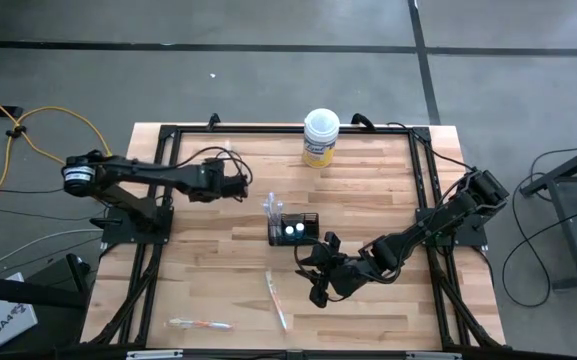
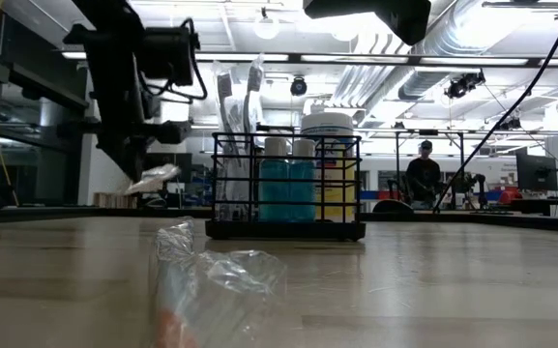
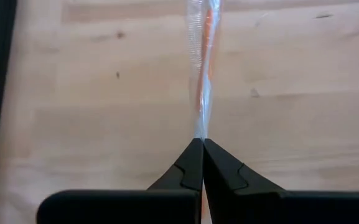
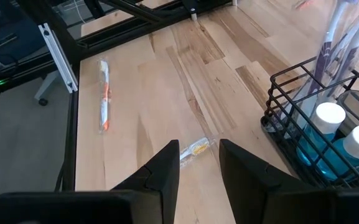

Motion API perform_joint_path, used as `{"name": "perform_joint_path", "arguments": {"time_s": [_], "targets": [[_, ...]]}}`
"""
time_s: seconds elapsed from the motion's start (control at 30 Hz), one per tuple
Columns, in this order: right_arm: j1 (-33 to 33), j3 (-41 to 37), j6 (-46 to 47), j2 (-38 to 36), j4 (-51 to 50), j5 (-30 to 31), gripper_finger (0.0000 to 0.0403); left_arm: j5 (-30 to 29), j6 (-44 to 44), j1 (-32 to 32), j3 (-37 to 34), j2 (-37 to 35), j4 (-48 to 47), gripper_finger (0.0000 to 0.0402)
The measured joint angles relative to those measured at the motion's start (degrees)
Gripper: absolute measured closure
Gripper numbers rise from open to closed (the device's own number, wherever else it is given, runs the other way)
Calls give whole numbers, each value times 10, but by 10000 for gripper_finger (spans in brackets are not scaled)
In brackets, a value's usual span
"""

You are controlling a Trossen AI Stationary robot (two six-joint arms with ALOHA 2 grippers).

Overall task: Pick & Place toothbrushing station
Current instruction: Put the top orange toothbrush into the wire organizer

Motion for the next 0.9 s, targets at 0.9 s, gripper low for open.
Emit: {"name": "perform_joint_path", "arguments": {"time_s": [0.9], "targets": [[0,0,0,0,2,0,298,-287,242,-350,1,-98,203,401]]}}
